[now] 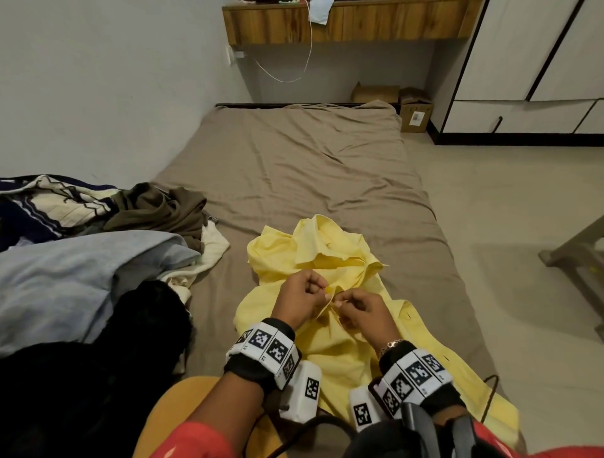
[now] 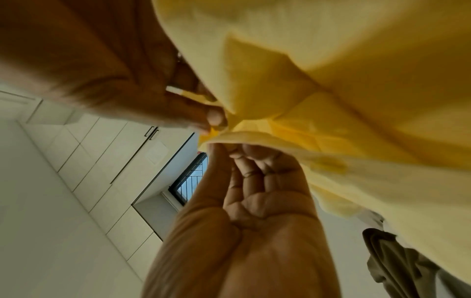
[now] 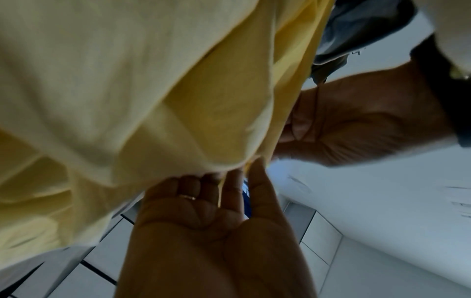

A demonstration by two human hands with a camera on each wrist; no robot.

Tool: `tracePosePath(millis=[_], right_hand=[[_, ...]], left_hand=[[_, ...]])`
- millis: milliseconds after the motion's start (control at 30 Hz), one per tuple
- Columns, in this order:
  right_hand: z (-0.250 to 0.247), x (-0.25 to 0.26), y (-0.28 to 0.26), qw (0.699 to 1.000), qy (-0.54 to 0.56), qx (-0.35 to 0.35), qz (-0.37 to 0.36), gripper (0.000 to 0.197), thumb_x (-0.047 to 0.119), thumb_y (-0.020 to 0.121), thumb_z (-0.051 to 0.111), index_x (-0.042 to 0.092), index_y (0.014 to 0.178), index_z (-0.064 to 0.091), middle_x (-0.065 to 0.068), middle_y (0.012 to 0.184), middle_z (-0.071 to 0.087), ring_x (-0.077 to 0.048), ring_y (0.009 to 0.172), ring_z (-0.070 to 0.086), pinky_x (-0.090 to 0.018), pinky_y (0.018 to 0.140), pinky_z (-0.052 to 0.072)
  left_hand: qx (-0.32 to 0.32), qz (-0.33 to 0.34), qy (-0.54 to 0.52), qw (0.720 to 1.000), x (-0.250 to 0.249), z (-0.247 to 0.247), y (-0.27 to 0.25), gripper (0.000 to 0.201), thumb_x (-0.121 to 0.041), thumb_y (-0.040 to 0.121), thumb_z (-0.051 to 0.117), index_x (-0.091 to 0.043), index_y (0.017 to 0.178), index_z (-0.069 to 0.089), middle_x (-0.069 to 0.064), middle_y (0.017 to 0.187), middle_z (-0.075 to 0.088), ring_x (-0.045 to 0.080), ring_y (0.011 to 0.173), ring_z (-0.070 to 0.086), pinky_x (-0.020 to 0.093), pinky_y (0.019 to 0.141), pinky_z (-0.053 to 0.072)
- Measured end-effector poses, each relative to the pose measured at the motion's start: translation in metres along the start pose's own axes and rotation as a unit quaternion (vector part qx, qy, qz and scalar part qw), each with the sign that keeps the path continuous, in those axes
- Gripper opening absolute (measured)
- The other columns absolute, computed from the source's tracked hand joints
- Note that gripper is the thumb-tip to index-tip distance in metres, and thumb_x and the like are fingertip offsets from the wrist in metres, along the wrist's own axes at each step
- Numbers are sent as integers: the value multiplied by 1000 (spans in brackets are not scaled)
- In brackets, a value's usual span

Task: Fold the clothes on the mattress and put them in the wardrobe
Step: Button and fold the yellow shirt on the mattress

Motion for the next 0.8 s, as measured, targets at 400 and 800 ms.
tracePosePath(millis=[400,800], right_hand=[[0,-3,7,996,-35,-73,33,20,15,80,67,16,63,58,4,66,59,-18,72,55,-31,71,43],[-7,8,-3,994,59,-70,51,29,5,88,56,10,60,52,-2,58,49,-16,55,46,-24,51,42]], left_hand=[[-88,61,-77,991,-24,-18,-13,23,7,84,59,-15,80,57,3,63,48,11,53,45,18,38,37],[-146,86,-104,980,-36,-37,-25,24,7,83,59,-16,80,62,2,67,53,7,51,46,17,42,40]])
Point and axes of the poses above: each hand's wrist, its own y-axis towards the middle knuckle, its own z-axis out of the palm, x = y × z, the point moved 7 cm from there along y, towards the middle knuckle
